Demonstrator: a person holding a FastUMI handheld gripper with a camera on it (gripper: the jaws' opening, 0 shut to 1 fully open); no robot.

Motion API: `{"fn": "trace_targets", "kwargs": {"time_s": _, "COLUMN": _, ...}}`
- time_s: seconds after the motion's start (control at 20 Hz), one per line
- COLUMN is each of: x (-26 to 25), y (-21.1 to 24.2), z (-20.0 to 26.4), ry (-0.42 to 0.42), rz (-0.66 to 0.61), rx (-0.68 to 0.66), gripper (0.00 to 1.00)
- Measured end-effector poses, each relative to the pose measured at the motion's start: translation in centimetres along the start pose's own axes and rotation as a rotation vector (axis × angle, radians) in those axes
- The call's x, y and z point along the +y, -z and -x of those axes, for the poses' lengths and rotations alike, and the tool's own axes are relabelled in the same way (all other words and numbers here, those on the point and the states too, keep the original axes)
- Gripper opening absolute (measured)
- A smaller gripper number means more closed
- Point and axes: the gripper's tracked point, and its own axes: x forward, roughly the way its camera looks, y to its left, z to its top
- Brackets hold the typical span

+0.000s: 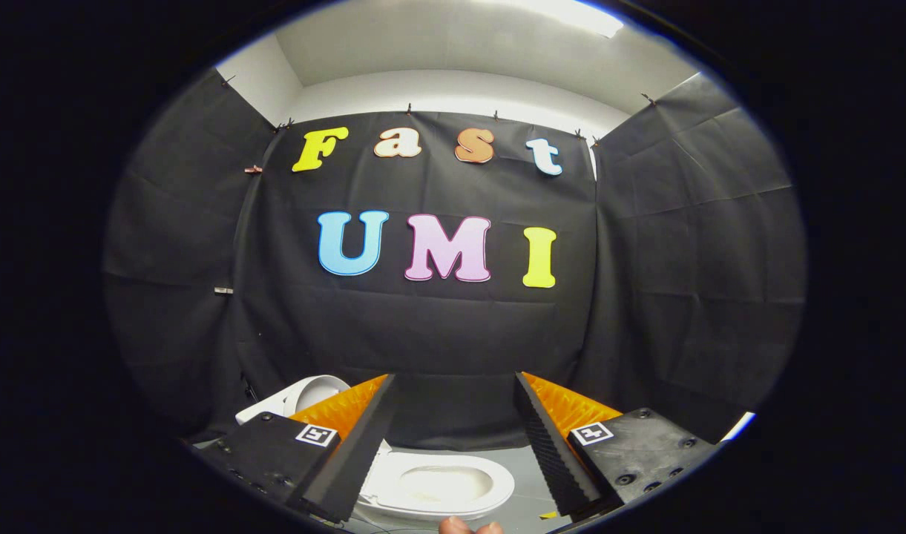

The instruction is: Open the toilet lid.

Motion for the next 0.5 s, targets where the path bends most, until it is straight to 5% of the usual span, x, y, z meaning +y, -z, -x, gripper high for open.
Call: {"fn": "trace_targets", "kwargs": {"time_s": 0.5, "x": -0.35, "y": -0.19, "z": -0.09, "ry": 0.014, "rz": -0.020, "rx": 0.000, "gripper": 0.98}}
